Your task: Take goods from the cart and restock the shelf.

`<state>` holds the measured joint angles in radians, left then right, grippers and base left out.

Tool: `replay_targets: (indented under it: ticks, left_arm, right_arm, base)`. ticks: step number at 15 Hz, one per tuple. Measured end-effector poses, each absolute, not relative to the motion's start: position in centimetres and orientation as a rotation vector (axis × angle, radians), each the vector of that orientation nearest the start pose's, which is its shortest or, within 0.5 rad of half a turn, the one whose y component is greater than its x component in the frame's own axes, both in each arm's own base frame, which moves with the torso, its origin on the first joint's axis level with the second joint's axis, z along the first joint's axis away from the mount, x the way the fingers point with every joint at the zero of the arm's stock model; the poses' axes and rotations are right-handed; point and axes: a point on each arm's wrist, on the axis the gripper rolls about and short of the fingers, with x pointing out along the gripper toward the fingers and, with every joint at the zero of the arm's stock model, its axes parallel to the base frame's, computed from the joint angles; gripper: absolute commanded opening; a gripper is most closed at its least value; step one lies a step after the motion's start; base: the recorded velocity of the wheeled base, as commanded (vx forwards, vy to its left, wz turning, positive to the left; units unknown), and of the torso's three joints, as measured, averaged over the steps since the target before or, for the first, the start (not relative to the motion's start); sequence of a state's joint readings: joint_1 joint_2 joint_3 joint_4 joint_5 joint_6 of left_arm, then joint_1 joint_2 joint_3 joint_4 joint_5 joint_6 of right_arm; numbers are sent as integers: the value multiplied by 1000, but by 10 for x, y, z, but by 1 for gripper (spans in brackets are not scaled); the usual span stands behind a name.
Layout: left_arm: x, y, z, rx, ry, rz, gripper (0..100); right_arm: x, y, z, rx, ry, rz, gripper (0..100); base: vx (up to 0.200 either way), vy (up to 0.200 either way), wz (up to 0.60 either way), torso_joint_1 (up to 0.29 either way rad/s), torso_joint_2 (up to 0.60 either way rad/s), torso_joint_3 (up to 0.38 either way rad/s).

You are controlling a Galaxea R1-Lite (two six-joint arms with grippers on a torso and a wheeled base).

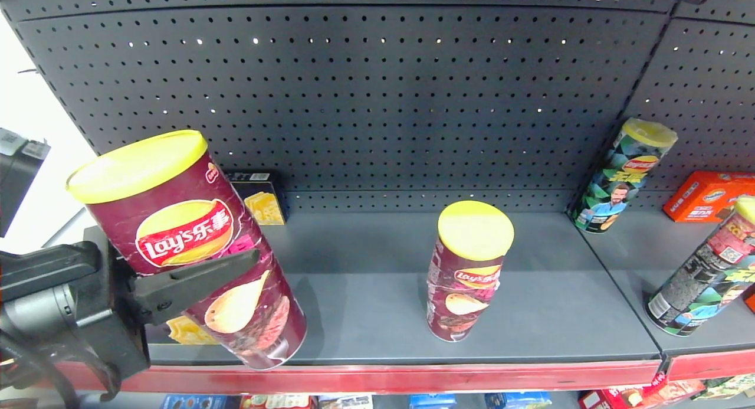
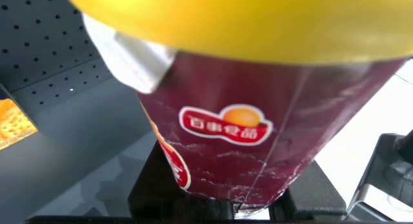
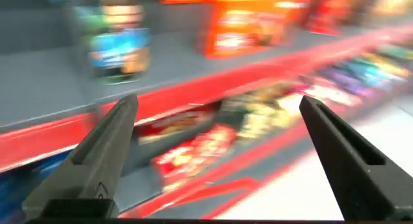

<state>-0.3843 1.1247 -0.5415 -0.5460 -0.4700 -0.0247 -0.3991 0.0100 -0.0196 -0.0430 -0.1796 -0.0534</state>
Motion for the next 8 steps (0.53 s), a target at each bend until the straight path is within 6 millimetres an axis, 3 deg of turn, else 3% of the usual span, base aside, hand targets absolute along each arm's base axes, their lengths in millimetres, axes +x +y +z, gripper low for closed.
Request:
replay_targets:
  ticks: [3,8]
  left_arm:
    - [142,-69,233,-25,52,-860,0]
    - [146,-70,232,-25,55,-855,0]
  right_arm:
    - [-22,8,82,-63,-41,-324,100]
    - [-22,7,76,-7,-2,-277,100]
  base:
    - [0,0,0,0,0,0]
    - [0,0,0,0,0,0]
